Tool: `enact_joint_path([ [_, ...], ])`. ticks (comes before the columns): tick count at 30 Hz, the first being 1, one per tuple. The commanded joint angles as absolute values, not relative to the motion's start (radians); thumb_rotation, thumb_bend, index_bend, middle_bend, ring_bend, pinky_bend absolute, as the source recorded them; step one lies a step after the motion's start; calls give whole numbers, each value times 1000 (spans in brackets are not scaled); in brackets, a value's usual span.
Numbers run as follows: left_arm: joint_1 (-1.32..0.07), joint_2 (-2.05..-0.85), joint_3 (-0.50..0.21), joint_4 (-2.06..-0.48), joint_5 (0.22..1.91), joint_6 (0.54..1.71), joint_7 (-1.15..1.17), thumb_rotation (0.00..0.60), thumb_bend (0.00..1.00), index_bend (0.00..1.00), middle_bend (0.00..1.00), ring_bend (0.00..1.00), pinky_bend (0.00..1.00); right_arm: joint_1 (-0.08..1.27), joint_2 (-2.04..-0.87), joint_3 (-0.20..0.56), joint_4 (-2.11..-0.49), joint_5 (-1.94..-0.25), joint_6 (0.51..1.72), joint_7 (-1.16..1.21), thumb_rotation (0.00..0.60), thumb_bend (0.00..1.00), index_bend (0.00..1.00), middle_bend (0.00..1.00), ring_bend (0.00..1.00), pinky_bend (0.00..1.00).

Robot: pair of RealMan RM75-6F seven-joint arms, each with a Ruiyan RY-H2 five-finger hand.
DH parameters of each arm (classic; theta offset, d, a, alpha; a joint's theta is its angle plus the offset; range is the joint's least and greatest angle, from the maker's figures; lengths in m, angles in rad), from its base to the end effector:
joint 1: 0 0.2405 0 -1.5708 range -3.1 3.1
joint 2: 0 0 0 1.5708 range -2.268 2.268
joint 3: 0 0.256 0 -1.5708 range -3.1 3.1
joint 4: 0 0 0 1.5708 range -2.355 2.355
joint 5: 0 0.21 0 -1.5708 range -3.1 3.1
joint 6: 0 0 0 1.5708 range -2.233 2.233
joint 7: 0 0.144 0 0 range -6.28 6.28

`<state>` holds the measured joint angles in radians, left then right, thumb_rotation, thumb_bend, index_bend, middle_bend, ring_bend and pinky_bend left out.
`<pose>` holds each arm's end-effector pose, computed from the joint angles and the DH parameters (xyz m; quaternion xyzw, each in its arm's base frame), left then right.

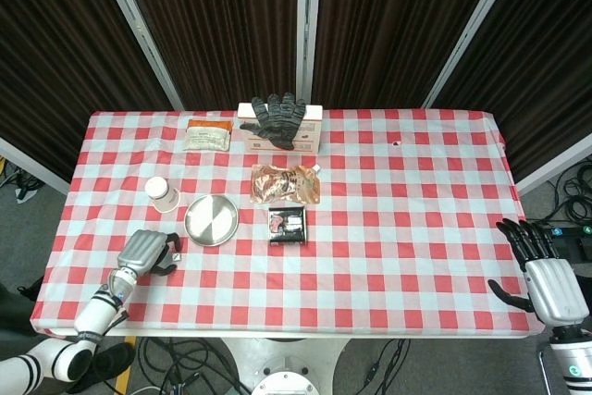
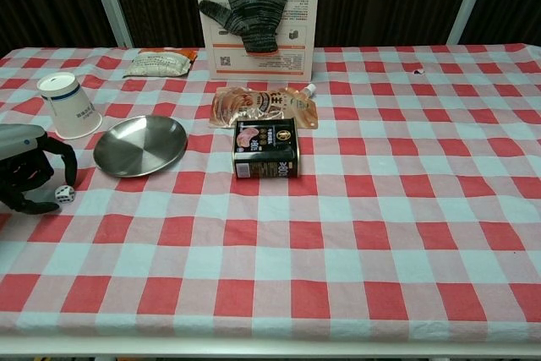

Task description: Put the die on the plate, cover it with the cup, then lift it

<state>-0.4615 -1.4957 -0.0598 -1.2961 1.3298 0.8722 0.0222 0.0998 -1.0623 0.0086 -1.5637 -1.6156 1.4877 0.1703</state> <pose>-0.2879 0.2815 -0.0087 -0.7196 -0.4798 -0.2773 0.4183 -0.3107 -0.1771 0.1700 0.6242 -0.3921 0.4158 0.5327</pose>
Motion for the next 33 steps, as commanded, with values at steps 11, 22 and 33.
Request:
enact_joint_path([
  [11, -470, -1510, -59, -1280, 1298, 872, 3, 600, 371, 592, 860, 841, 912, 96, -1064, 5, -1557, -1614, 1489, 178, 600, 139, 84, 66, 0, 0],
  [22, -535, -1526, -142, -1313, 1263, 899, 45, 600, 376, 592, 861, 842, 913, 98, -1066, 6, -1552, -1614, 1485, 186, 600, 138, 84, 66, 0, 0],
  [33, -630, -1627, -192, -1228, 1117, 832, 186, 600, 355, 518, 859, 841, 913, 85, -1062, 4, -1541, -1607, 1499, 201, 600, 138, 84, 66, 0, 0],
])
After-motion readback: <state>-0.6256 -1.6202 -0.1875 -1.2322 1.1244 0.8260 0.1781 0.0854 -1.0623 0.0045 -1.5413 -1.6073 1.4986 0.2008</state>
